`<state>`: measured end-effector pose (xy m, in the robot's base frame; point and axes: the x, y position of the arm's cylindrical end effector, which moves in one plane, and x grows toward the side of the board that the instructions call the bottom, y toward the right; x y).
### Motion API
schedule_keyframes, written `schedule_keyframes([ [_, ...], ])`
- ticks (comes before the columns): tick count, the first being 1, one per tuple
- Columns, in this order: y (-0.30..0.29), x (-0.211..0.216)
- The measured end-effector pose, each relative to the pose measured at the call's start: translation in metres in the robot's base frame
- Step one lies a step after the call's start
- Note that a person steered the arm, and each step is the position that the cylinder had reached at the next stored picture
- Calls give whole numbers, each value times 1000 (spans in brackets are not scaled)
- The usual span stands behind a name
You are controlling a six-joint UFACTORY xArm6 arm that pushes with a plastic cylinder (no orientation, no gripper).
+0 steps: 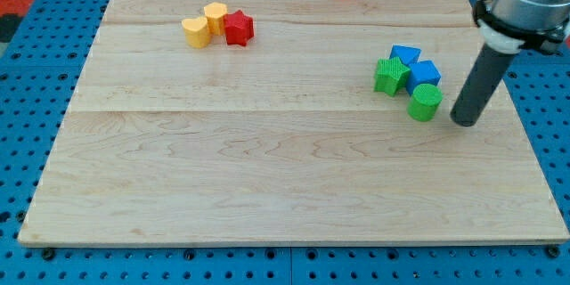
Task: Push the green circle towards the bottom left side of the blue cube
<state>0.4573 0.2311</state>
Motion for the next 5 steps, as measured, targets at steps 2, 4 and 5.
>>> schedule_keyframes([
  [2,-18,15],
  [4,-46,-2],
  [5,33,19],
])
